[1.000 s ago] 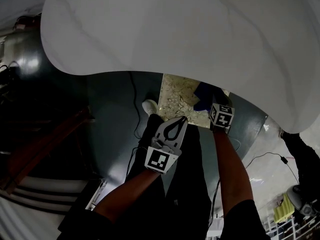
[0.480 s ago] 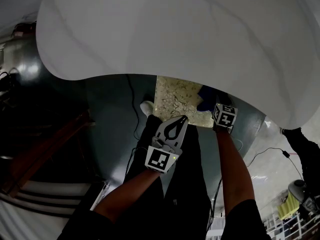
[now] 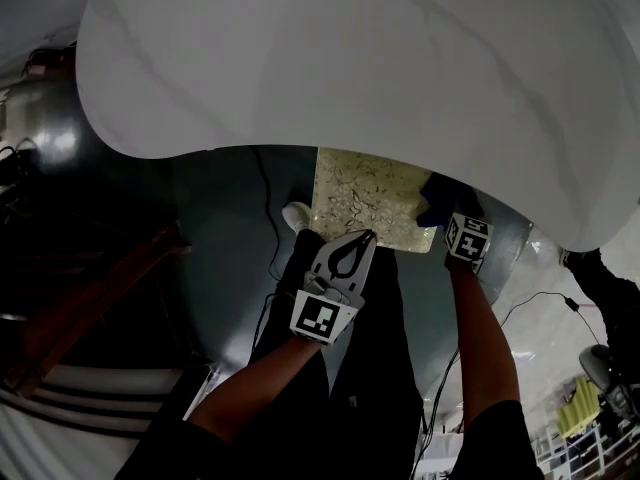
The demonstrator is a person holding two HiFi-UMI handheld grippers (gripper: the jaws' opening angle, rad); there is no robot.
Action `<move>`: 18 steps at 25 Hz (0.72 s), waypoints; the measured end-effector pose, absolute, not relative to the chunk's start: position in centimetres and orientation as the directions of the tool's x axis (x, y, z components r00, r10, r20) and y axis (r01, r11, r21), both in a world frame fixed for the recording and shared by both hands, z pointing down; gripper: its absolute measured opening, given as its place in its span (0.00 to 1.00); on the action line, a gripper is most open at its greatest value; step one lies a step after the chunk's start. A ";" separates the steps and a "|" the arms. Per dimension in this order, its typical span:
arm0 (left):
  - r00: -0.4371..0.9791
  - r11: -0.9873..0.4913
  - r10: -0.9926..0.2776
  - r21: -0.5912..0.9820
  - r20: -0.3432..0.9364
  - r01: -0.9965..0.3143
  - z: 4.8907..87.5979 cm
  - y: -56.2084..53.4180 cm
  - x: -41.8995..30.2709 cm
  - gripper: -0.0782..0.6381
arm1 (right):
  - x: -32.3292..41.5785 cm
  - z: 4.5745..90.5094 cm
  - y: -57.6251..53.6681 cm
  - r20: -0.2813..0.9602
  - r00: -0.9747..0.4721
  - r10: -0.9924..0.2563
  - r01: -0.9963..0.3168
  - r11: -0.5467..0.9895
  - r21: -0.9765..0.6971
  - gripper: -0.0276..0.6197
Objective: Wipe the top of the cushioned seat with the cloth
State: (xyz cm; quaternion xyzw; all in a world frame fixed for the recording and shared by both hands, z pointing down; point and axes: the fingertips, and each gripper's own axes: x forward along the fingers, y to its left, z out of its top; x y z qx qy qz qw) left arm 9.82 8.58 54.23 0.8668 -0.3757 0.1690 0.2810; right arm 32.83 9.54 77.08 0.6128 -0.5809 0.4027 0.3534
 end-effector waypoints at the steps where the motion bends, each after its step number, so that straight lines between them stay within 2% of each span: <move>1: 0.660 -0.559 -0.561 0.359 0.500 -0.747 54.0 8.3 9.4 0.14 | 32.6 76.3 9.4 0.898 -0.003 -0.439 -0.997 -0.065 -0.035 0.22; 8: 0.610 -0.513 -0.631 0.331 0.479 -0.792 52.4 5.7 4.6 0.14 | 27.0 70.6 9.5 0.868 -0.053 -0.494 -0.995 -0.045 -0.086 0.22; 18: 0.553 -0.455 -0.671 0.315 0.494 -0.833 51.1 6.0 -5.1 0.14 | 12.2 63.8 8.0 0.805 -0.147 -0.574 -0.983 -0.003 -0.182 0.22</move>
